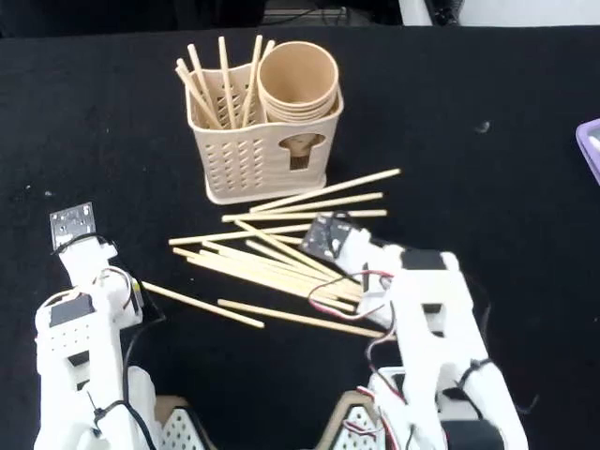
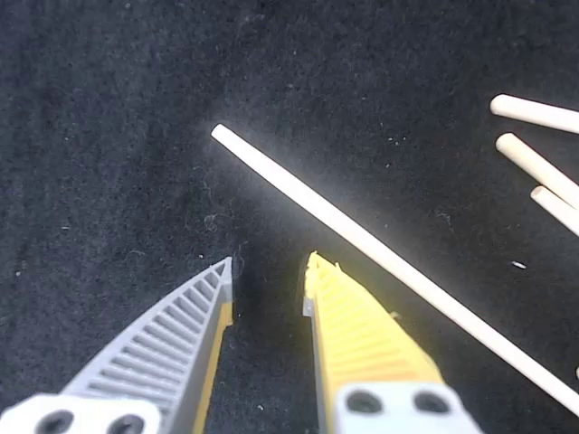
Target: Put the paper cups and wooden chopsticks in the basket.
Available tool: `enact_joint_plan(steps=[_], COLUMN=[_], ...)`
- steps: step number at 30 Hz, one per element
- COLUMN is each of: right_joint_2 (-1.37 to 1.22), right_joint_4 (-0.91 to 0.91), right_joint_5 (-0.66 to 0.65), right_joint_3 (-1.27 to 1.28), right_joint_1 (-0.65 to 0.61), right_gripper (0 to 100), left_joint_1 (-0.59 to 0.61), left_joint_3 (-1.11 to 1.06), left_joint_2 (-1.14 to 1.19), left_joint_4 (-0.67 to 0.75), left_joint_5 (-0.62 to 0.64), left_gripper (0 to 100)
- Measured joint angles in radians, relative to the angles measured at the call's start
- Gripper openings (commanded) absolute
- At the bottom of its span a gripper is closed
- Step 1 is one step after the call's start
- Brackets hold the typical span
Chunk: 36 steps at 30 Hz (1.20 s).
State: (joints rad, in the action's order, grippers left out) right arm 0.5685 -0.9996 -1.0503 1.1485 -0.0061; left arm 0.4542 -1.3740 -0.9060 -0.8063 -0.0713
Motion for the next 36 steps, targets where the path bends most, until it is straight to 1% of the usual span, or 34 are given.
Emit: enact_joint_plan(steps=[7,9,12,14,16,20,28,36], right_joint_2=[-0.026,-0.026,-0.026,-0.026,-0.026,-0.026,-0.046,-0.276], right_joint_4=[0.006,0.008,0.031,0.074,0.127,0.212,0.23,0.249], right_joint_5=[0.058,0.092,0.175,0.229,0.265,0.292,0.298,0.298], right_joint_3=[-0.028,-0.041,-0.044,-0.044,-0.044,-0.044,-0.044,-0.146], right_joint_1=[-0.011,-0.055,-0.157,-0.221,-0.252,-0.264,-0.269,-0.269], right_gripper=[13.2,13.2,13.2,13.2,13.2,13.2,13.2,12.8], left_joint_1=[0.0,0.0,0.0,0.0,0.0,0.0,0.0,0.0], left_joint_3=[0.0,0.0,0.0,0.0,0.0,0.0,0.0,0.0], left_joint_2=[0.0,0.0,0.0,0.0,0.0,0.0,0.0,0.0], left_joint_4=[0.0,0.0,0.0,0.0,0.0,0.0,0.0,0.0], left_joint_5=[0.0,0.0,0.0,0.0,0.0,0.0,0.0,0.0], left_gripper=[14,14,14,14,14,14,14,14])
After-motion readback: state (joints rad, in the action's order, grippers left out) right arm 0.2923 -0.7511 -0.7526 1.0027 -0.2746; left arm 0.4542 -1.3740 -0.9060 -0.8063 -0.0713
